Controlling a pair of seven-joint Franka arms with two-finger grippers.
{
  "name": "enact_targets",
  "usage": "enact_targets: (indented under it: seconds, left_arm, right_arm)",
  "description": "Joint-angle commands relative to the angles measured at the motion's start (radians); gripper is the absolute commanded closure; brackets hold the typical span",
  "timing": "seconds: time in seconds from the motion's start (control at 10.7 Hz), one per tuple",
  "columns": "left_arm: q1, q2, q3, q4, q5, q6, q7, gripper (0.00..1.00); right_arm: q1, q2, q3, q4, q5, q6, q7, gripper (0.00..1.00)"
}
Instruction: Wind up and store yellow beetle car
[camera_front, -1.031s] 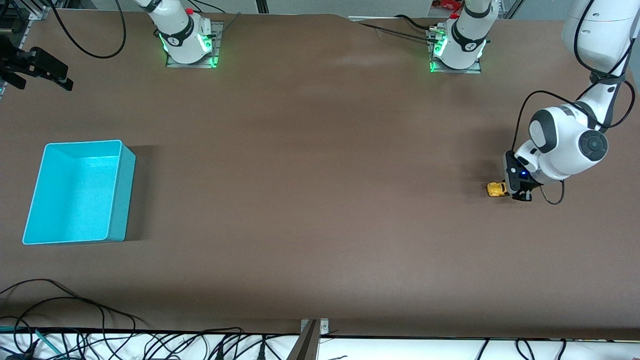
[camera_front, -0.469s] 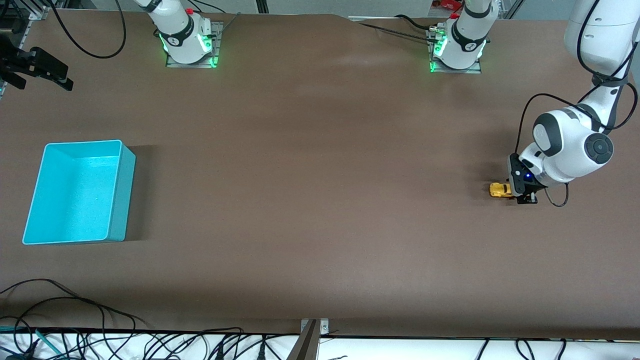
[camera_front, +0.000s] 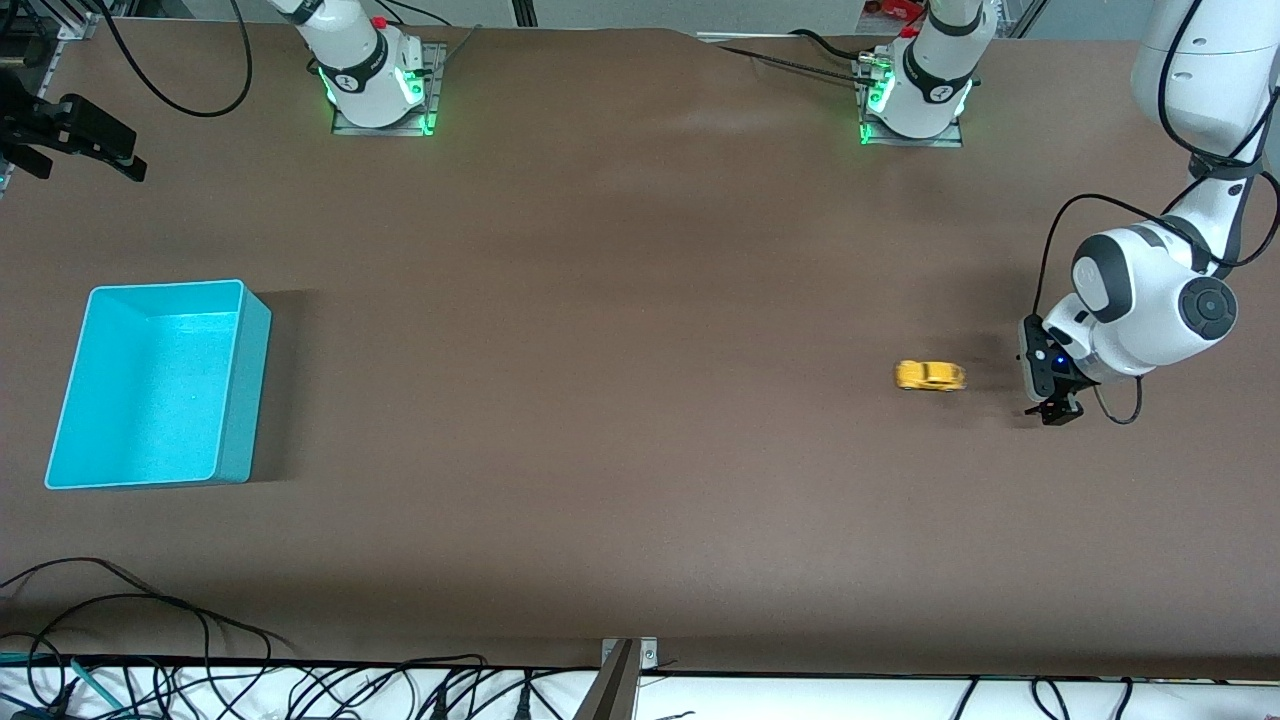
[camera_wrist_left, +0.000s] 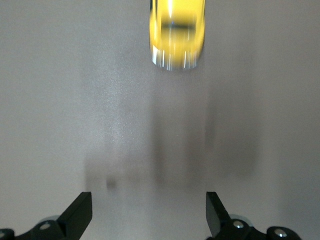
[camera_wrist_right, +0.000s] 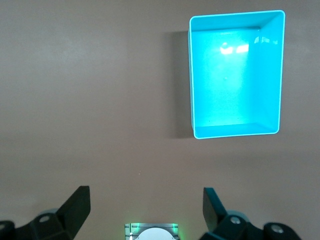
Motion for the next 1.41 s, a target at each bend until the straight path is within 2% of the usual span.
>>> enact_targets:
  seconds: [0.0,0.56,0.66,0.84,1.12,1.31]
  left_arm:
    - [-0.006,0.012,0.006,0.022,-0.031,-0.020,0.028,0.00]
    - [-0.006,0.004,0.005,0.022,-0.033,-0.020,0.015,0.00]
    - [-0.006,0.004,0.005,0.022,-0.033,-0.020,0.010,0.00]
    - [-0.006,-0.001,0.005,0.022,-0.033,-0.020,0.010,0.00]
    - [-0.006,0.001,0.005,0.022,-0.033,-0.020,0.008,0.00]
    - [-0.006,-0.001,0.006,0.022,-0.034,-0.020,0.007,0.00]
  right_arm:
    - [-0.001,-0.008,0.000,0.009,0.014,-0.014,0.008,0.00]
    - [0.001,-0.005,0.004,0.004,0.014,-0.015,0.008,0.00]
    - [0.002,-0.005,0.024,0.000,0.014,-0.018,0.010,0.00]
    - [0.005,0.012,0.119,-0.003,0.014,-0.026,0.125,0.00]
    - [0.018,0.065,0.329,-0.002,-0.007,0.023,0.460,0.00]
    - [0.025,0.116,0.406,0.000,-0.006,0.086,0.639,0.00]
